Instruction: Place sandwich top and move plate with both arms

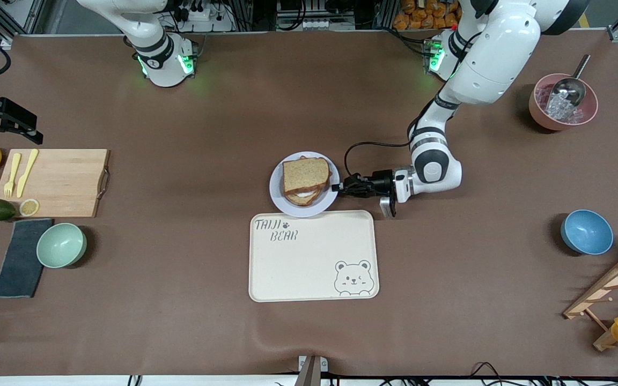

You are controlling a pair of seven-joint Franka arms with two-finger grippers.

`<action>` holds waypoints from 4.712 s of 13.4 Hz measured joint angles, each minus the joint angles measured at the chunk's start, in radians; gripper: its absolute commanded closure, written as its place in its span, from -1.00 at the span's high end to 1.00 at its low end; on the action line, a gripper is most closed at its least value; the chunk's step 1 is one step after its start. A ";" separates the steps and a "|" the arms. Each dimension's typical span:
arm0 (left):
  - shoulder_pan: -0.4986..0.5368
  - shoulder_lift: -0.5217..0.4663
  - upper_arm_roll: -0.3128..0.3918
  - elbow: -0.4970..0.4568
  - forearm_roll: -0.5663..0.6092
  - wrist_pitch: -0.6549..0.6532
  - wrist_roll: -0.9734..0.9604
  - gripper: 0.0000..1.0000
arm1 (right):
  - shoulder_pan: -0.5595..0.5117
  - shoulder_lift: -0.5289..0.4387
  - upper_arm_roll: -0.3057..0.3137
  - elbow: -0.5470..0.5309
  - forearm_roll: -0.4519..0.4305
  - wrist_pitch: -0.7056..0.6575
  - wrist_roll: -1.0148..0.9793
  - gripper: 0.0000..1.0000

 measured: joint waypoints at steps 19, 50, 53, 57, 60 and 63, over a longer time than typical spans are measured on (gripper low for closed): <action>0.066 -0.064 -0.003 0.130 -0.089 0.005 -0.139 -1.00 | -0.002 0.007 0.007 -0.004 0.000 -0.006 0.174 1.00; 0.115 0.249 0.023 0.397 -0.086 0.012 -0.163 -1.00 | -0.002 0.013 0.006 -0.016 0.000 -0.007 0.176 1.00; 0.115 0.260 0.025 0.413 -0.085 0.012 -0.149 -1.00 | -0.002 0.013 0.006 -0.020 0.000 -0.007 0.176 1.00; 0.115 0.263 0.032 0.422 -0.050 0.012 -0.148 -1.00 | -0.002 0.013 0.006 -0.022 0.000 -0.007 0.176 1.00; 0.115 0.265 0.045 0.423 -0.030 0.013 -0.148 -1.00 | -0.002 0.013 0.006 -0.022 0.000 -0.007 0.176 1.00; 0.114 0.265 0.045 0.424 -0.030 0.014 -0.148 0.03 | -0.002 0.013 0.006 -0.023 0.000 -0.007 0.176 1.00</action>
